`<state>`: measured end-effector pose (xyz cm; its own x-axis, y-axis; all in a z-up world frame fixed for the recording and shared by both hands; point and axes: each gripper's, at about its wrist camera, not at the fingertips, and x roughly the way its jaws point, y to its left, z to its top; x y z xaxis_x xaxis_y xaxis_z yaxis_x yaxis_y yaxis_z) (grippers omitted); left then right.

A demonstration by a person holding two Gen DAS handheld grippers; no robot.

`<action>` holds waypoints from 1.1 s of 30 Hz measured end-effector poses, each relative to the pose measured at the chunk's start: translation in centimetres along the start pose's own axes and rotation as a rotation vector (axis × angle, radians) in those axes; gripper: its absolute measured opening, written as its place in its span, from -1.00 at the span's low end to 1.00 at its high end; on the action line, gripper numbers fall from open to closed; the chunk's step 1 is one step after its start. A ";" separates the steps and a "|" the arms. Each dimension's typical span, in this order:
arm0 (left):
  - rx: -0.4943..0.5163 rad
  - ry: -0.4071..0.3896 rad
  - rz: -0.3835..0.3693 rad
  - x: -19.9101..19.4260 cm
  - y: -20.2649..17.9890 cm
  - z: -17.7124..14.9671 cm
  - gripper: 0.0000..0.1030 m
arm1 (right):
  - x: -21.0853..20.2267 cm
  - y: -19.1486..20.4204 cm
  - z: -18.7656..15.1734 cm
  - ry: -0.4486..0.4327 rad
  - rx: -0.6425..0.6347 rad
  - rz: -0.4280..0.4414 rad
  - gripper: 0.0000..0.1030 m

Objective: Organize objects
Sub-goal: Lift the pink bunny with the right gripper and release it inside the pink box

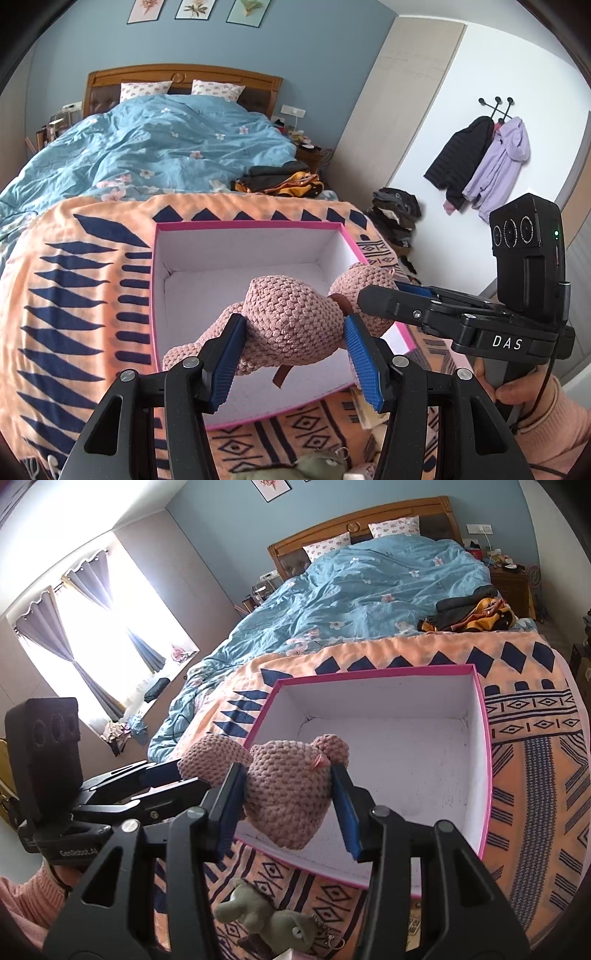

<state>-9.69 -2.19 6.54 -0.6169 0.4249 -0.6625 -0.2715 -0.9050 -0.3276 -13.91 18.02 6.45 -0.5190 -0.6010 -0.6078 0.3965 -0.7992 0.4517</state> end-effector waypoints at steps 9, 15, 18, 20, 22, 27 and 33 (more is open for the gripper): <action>-0.020 0.084 0.035 3.9 1.3 -0.6 0.08 | 3.2 -2.0 -0.7 0.066 0.041 -0.034 -0.05; -0.032 0.138 0.068 6.0 1.9 -1.6 0.08 | 5.6 -3.3 -1.8 0.125 0.076 -0.046 -0.05; -0.010 0.157 0.103 6.7 1.7 -2.2 0.08 | 6.4 -3.8 -2.2 0.150 0.082 -0.051 -0.04; -0.010 0.169 0.115 7.2 2.0 -2.4 0.08 | 7.0 -4.1 -2.4 0.164 0.087 -0.054 -0.04; -0.012 0.178 0.127 7.5 2.3 -2.6 0.08 | 7.6 -4.2 -2.8 0.185 0.090 -0.056 -0.03; -0.009 0.166 0.166 7.3 2.2 -2.9 0.10 | 8.9 -4.9 -3.5 0.233 0.099 -0.103 0.01; -0.020 0.125 0.182 5.9 2.3 -3.2 0.25 | 8.2 -5.8 -4.1 0.224 0.118 -0.124 0.03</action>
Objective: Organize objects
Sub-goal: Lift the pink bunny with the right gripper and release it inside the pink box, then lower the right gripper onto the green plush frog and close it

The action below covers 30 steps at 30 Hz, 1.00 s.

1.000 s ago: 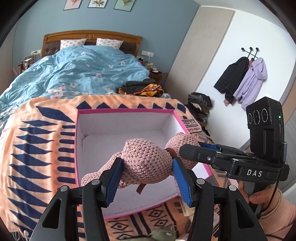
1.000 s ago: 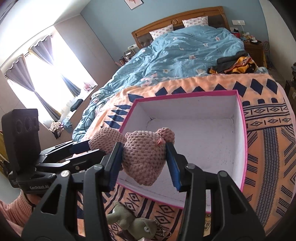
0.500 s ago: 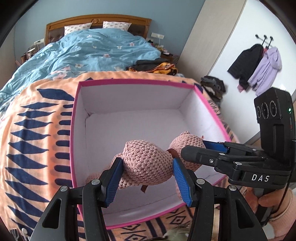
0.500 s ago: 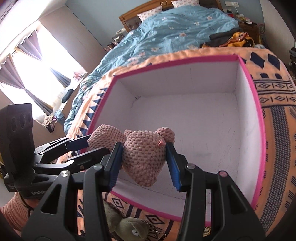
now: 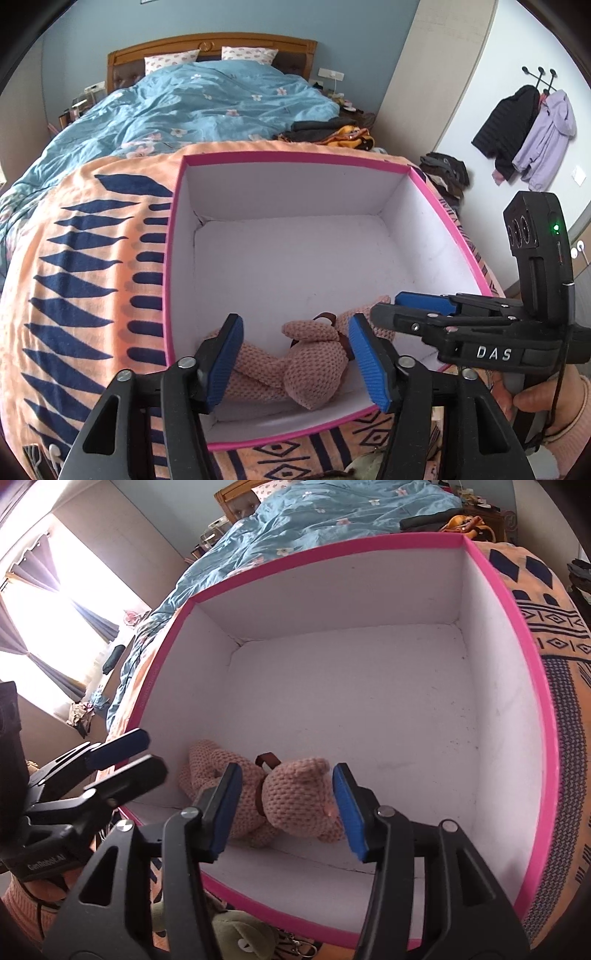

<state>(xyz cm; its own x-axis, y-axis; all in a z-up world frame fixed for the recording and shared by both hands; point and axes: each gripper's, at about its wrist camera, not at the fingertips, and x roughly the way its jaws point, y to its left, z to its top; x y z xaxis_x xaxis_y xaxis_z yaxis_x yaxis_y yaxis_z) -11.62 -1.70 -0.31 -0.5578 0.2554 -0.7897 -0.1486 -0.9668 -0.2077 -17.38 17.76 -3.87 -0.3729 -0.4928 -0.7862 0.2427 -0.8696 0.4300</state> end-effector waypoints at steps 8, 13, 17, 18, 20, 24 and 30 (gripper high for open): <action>-0.003 -0.084 -0.009 -2.9 0.2 -1.2 0.63 | -2.9 -0.1 -1.1 -0.034 -0.003 0.027 0.05; 0.001 -0.120 -0.029 -4.9 0.0 -2.3 0.68 | -5.3 1.2 -2.2 -0.070 -0.045 0.055 0.06; 0.026 -0.145 -0.041 -6.5 -0.8 -3.5 0.87 | -7.0 1.9 -3.7 -0.072 -0.071 0.092 0.11; 0.035 -0.150 -0.043 -6.8 -1.0 -3.9 0.87 | -7.3 2.0 -4.4 -0.066 -0.074 0.102 0.11; 0.044 -0.141 -0.043 -7.0 -1.4 -4.6 0.87 | -7.8 2.0 -5.8 -0.043 -0.078 0.118 0.11; 0.063 -0.103 -0.054 -6.7 -2.1 -6.4 0.87 | -6.9 2.1 -8.8 0.035 -0.094 0.130 0.11; 0.051 -0.009 -0.042 -4.6 -1.9 -9.2 0.87 | -3.6 2.2 -12.1 0.164 -0.081 0.164 0.11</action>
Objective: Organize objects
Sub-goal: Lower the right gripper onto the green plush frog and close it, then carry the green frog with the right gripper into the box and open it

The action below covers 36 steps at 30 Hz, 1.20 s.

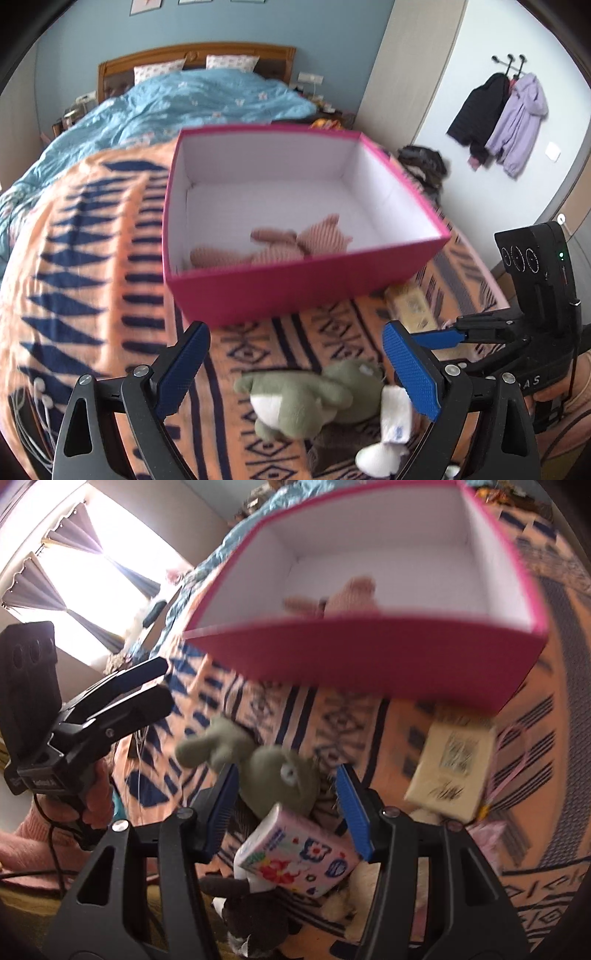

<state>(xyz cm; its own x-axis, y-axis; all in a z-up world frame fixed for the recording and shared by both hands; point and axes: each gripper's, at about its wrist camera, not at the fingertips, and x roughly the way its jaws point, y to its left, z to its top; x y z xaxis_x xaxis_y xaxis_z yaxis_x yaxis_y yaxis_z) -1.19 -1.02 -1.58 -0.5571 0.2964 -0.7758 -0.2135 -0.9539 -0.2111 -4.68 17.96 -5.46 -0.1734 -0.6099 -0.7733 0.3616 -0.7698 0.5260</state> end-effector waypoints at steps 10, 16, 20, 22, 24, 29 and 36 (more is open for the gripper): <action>-0.068 0.097 -0.017 2.1 1.4 -2.4 0.73 | 2.6 0.8 -2.2 0.135 -0.047 0.040 0.11; -0.078 0.121 -0.022 2.6 1.8 -2.8 0.73 | 3.0 0.8 -2.9 0.176 -0.046 0.042 0.11; -0.092 0.129 -0.027 2.9 2.1 -3.0 0.73 | 2.2 -0.2 -1.5 0.098 0.019 0.037 0.11; -0.099 0.135 -0.022 3.1 2.3 -3.0 0.73 | 2.2 -0.5 -0.8 0.071 0.043 0.033 0.11; -0.106 0.140 -0.022 3.4 2.5 -3.0 0.72 | 2.5 -0.6 -0.2 0.059 0.058 0.022 0.11; -0.132 0.153 -0.026 4.2 3.2 -3.1 0.72 | 3.5 -0.4 1.1 0.055 0.074 0.026 0.11; -0.149 0.160 -0.036 4.8 3.7 -3.1 0.67 | 4.2 -0.1 1.4 0.056 0.071 0.025 0.11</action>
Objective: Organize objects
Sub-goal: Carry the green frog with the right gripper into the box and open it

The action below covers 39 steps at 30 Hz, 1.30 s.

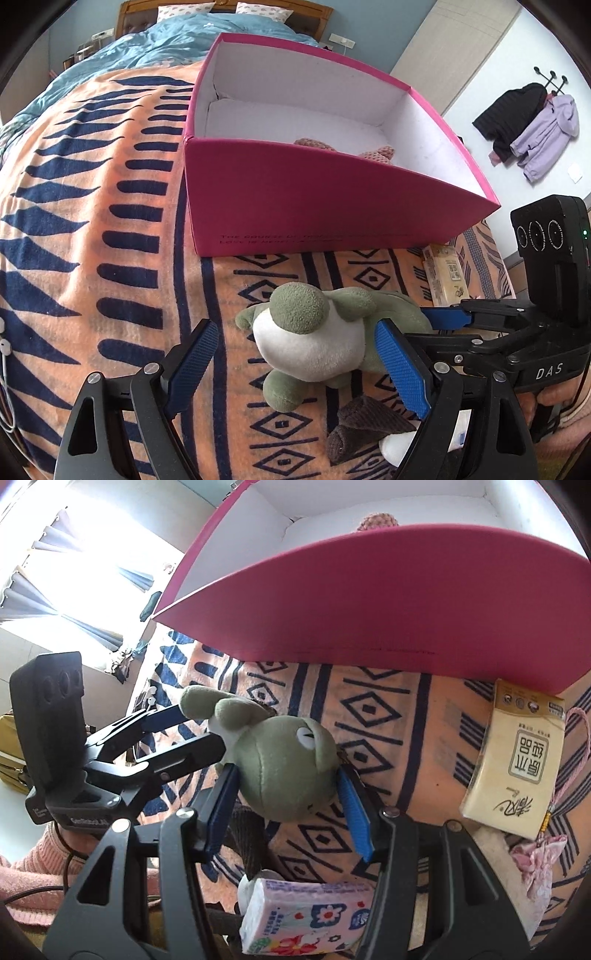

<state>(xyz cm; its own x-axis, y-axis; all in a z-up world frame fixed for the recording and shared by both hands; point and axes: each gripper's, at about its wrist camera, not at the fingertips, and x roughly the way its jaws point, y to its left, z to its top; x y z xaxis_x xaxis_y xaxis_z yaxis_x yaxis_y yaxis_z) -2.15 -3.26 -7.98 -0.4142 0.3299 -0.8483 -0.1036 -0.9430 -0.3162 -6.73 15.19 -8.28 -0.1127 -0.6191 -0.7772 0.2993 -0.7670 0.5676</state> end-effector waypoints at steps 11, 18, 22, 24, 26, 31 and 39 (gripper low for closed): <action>-0.044 0.037 -0.095 1.3 0.6 0.6 0.32 | -0.7 -1.1 -0.2 -0.009 0.022 0.033 0.00; -0.041 0.035 -0.148 1.1 -0.1 0.9 0.32 | -1.8 -0.9 0.0 -0.019 -0.009 0.027 -0.01; -0.031 0.030 -0.176 0.5 -0.7 1.0 0.33 | -2.7 -0.9 0.2 -0.032 -0.023 0.021 -0.02; -0.018 0.021 -0.185 -0.1 -1.2 1.1 0.33 | -3.7 -1.0 0.2 -0.044 -0.024 0.024 -0.02; -0.001 0.007 -0.190 -0.9 -1.7 1.4 0.33 | -4.7 -0.7 0.2 -0.056 -0.037 0.024 -0.02; 0.032 -0.036 -0.199 -3.1 -2.9 2.4 0.34 | -7.1 1.3 0.5 -0.088 -0.089 0.018 -0.02; 0.069 -0.139 -0.196 -7.7 -4.1 5.0 0.37 | -10.1 4.1 1.9 -0.162 -0.168 0.039 -0.02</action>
<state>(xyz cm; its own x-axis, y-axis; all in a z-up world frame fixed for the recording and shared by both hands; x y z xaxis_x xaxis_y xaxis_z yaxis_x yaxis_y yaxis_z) -3.08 -2.14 1.96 -0.5002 0.5025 -0.7052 -0.2538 -0.8637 -0.4354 -6.15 17.92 2.40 -0.2445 -0.6767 -0.6944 0.4582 -0.7118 0.5323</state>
